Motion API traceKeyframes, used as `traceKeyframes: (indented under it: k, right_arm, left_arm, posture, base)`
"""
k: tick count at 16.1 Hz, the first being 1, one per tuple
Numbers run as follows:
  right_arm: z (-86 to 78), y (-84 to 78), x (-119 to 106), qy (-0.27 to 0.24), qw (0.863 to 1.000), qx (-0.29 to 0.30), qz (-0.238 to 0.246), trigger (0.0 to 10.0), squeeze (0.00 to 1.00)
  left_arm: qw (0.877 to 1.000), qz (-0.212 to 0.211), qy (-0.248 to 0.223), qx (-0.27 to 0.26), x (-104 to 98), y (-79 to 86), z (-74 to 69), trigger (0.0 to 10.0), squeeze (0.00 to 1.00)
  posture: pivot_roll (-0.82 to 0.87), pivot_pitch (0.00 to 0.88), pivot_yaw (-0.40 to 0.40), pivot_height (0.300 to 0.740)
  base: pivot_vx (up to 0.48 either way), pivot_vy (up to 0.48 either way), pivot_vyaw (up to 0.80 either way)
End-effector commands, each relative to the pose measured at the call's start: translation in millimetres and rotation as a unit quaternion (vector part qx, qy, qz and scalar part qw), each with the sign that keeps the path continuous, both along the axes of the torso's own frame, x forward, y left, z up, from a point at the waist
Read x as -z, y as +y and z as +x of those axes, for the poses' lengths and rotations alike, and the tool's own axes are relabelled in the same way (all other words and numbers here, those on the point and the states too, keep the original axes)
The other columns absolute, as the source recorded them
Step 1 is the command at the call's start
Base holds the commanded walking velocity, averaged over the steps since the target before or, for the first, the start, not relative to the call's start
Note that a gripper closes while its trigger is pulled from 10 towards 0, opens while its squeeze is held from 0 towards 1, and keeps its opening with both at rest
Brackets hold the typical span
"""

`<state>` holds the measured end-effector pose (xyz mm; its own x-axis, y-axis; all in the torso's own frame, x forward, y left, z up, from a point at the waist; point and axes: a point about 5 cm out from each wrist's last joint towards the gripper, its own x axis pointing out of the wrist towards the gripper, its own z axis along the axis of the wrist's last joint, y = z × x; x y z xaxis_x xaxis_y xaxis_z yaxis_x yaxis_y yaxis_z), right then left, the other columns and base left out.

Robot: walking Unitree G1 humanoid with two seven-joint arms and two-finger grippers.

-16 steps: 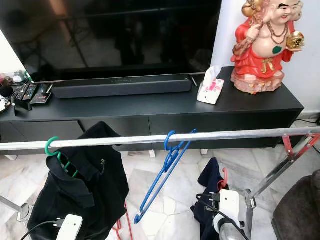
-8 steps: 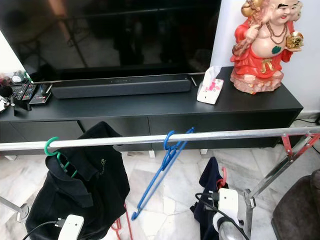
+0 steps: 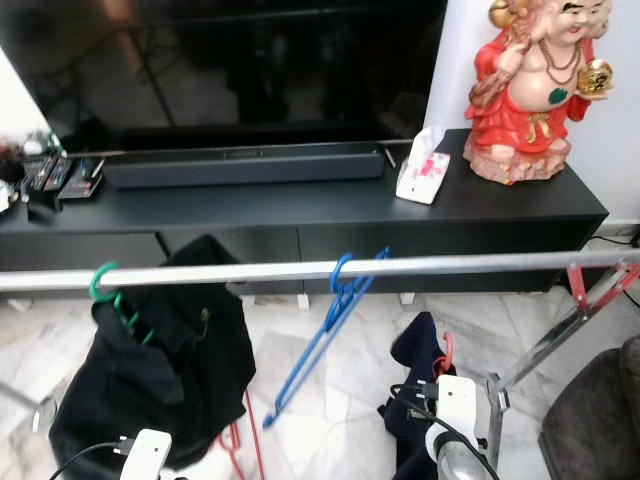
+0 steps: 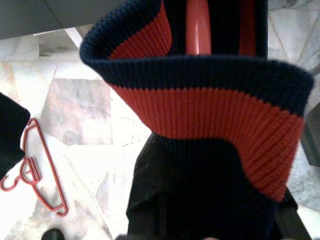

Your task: Hang hanger

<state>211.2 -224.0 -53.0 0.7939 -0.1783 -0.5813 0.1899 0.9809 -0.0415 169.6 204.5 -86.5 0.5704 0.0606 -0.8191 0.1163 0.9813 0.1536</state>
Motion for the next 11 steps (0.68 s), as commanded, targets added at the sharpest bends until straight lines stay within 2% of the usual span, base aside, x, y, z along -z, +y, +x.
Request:
traceKeyframes:
  k: [1,11]
  right_arm:
    - [3.7,0.8,-2.9,-0.012,1.0,-0.004,-0.003,10.0,0.0]
    - [6.9,3.7,-4.3,-0.017,1.0,-0.009,-0.002,10.0,0.0]
  left_arm:
    - [1.0,0.009,0.018,-0.005,3.6,4.0,-9.0,10.0,0.0]
    - [1.0,0.008,0.019,0.001,4.4,0.8,-9.6,10.0,0.0]
  posture:
    - [-0.03,0.0,0.036,0.74]
    - [-0.03,0.0,0.032,0.74]
  base:
    - [-0.334,0.0,0.0]
    - [-0.333,0.0,0.0]
